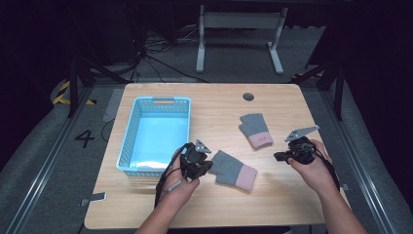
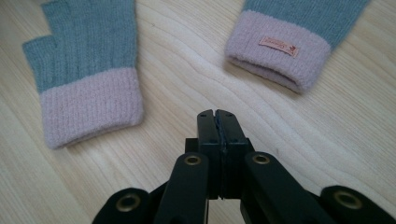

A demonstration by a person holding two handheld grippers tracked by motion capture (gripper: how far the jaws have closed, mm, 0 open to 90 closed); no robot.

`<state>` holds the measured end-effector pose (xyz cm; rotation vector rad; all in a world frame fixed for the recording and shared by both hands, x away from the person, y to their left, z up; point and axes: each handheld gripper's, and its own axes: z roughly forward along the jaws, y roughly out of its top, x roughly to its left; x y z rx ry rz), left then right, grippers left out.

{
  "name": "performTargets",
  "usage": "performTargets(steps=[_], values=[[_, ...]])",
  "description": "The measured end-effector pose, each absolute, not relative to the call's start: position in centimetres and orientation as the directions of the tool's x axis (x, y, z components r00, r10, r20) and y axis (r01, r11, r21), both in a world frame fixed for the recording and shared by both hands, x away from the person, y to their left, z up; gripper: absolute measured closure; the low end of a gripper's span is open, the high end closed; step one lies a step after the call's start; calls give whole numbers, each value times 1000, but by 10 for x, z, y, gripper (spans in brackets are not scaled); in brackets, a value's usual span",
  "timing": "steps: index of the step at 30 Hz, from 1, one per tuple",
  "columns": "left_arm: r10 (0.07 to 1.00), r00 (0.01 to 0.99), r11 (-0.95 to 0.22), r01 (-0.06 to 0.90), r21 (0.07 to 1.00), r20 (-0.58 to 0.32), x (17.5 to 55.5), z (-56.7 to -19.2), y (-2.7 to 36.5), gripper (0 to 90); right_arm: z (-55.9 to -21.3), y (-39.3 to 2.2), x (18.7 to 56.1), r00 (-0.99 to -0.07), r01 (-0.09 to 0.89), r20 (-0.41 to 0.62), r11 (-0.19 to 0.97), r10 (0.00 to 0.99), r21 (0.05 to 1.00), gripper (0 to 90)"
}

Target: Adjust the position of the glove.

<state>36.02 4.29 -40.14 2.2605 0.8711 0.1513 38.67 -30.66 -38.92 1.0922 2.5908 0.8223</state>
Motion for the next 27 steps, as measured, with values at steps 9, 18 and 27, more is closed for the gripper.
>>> performTargets(steps=[9,18,27], values=[[616,777,-554,542,631,-127,363,-404,35,897,-387,-308,382,-701,598,32,562,713,572,900],[613,780,-593,557,581,-123,368,-419,24,898,-394,-296,377,-728,574,37,578,685,580,900],[583,805,-641,539,547,-109,364,-434,4,898,-408,-253,367,-806,519,85,631,586,576,900]])
